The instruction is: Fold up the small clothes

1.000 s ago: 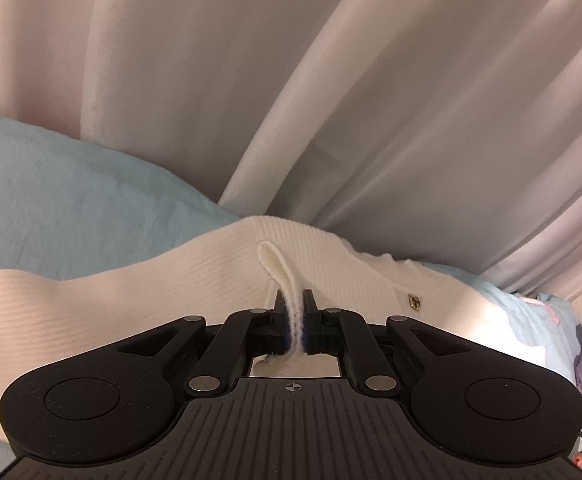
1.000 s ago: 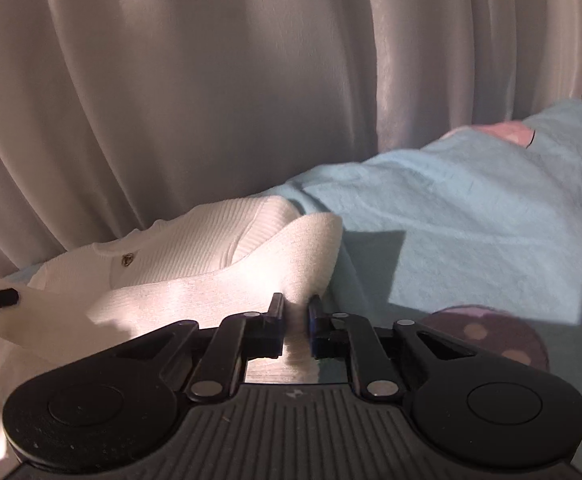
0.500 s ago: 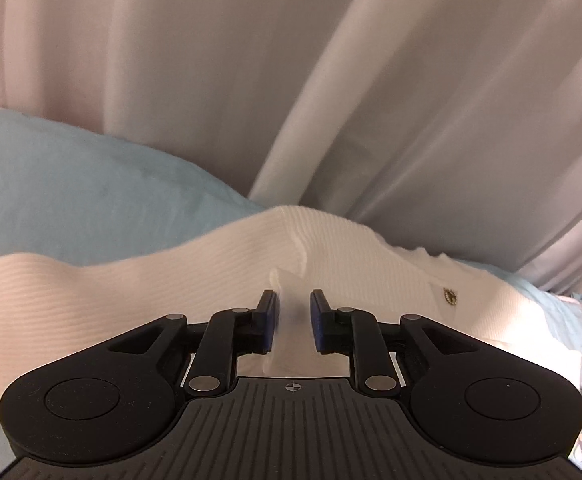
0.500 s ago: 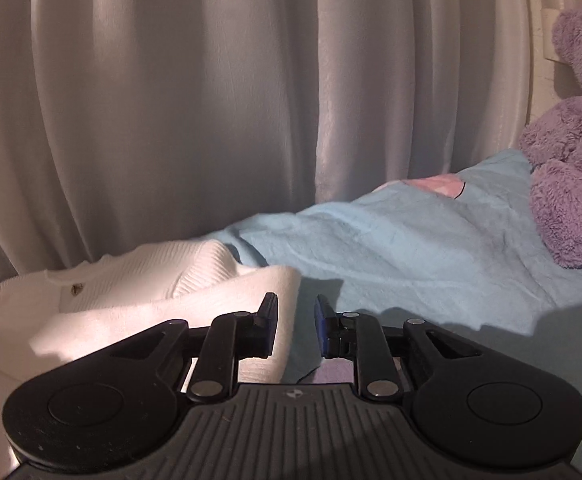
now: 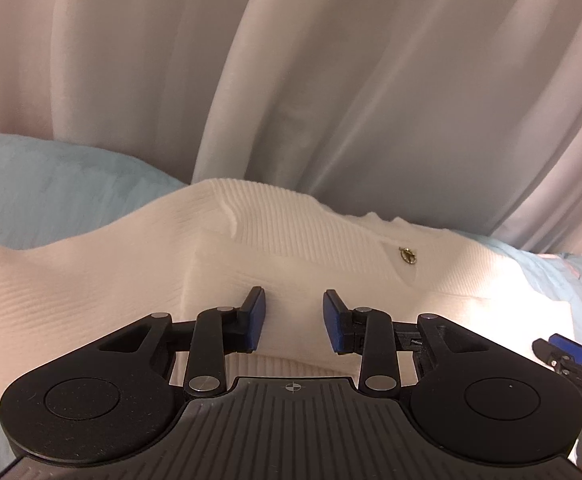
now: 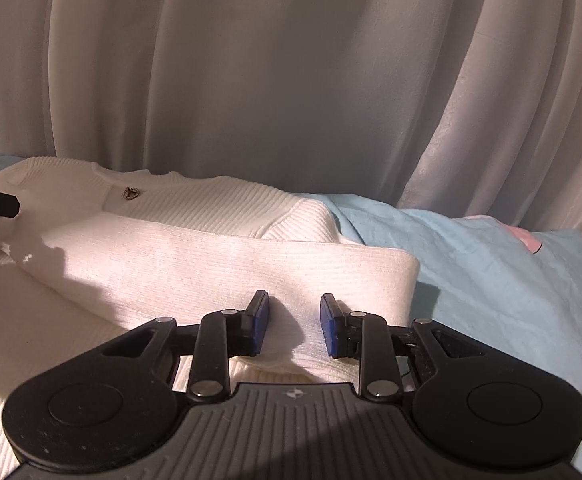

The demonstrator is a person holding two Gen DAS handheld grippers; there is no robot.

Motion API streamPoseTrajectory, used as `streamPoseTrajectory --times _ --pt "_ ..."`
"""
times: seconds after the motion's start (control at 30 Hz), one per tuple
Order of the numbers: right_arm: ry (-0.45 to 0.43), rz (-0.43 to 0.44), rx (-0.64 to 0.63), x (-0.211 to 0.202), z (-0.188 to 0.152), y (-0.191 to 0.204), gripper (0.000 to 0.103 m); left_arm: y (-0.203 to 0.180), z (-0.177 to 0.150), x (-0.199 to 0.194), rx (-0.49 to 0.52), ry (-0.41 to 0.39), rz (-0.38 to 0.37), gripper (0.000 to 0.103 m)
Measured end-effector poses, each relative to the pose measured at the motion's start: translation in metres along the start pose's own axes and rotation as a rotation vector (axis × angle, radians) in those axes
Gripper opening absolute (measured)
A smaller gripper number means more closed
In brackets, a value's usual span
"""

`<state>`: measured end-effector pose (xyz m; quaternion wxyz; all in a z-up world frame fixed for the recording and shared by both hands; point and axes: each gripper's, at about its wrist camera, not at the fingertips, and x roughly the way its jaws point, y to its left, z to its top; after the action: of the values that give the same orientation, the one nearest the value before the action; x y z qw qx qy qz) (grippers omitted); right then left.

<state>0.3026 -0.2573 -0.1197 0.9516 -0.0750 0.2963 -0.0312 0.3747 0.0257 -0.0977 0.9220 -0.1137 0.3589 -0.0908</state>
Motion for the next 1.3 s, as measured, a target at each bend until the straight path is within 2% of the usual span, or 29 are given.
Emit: streamPoseTrajectory --times 0.23,0.33,0.5,0.7,0.77,0.8,0.83,0.87,0.9,1.0,1.13,1.2,1.3 --pt "0.02 -0.014 0.029 -0.011 0.002 0.002 0.028 0.006 -0.002 -0.006 0.006 -0.032 -0.022 0.036" --pt "0.016 -0.057 -0.018 -0.018 -0.004 0.006 0.028 0.013 -0.001 -0.011 -0.02 -0.02 -0.046 0.036" --pt "0.007 -0.098 -0.074 -0.015 -0.007 0.012 0.028 0.024 -0.002 -0.013 -0.088 -0.03 -0.08 0.036" --pt "0.018 -0.068 -0.011 -0.018 -0.005 -0.001 0.028 0.036 -0.001 -0.016 -0.208 -0.01 -0.115 0.036" --pt "0.039 -0.12 0.015 -0.027 -0.006 -0.003 0.028 0.047 -0.003 -0.026 -0.265 0.007 -0.129 0.041" --pt "0.06 -0.156 0.033 -0.034 -0.006 -0.005 0.028 0.054 -0.006 -0.034 -0.296 0.008 -0.133 0.043" --pt "0.068 -0.165 0.074 -0.044 -0.008 -0.01 0.028 0.062 -0.008 -0.045 -0.339 0.006 -0.131 0.053" --pt "0.061 -0.143 0.125 -0.055 -0.01 -0.015 0.028 0.071 -0.013 -0.058 -0.388 0.005 -0.111 0.069" --pt "0.058 -0.09 0.196 -0.07 -0.015 -0.023 0.029 0.082 -0.018 -0.072 -0.439 -0.006 -0.088 0.073" --pt "0.074 0.04 0.362 -0.103 -0.034 -0.038 0.032 0.13 -0.039 -0.121 -0.618 -0.085 -0.069 0.076" --pt "0.123 0.16 0.509 -0.123 -0.057 -0.048 0.032 0.203 -0.07 -0.182 -0.887 -0.259 0.079 0.076" --pt "0.143 0.21 0.564 -0.123 -0.061 -0.048 0.032 0.232 -0.083 -0.2 -1.004 -0.29 0.162 0.074" --pt "0.15 0.243 0.591 -0.123 -0.058 -0.044 0.032 0.269 -0.102 -0.218 -1.169 -0.371 0.185 0.069"
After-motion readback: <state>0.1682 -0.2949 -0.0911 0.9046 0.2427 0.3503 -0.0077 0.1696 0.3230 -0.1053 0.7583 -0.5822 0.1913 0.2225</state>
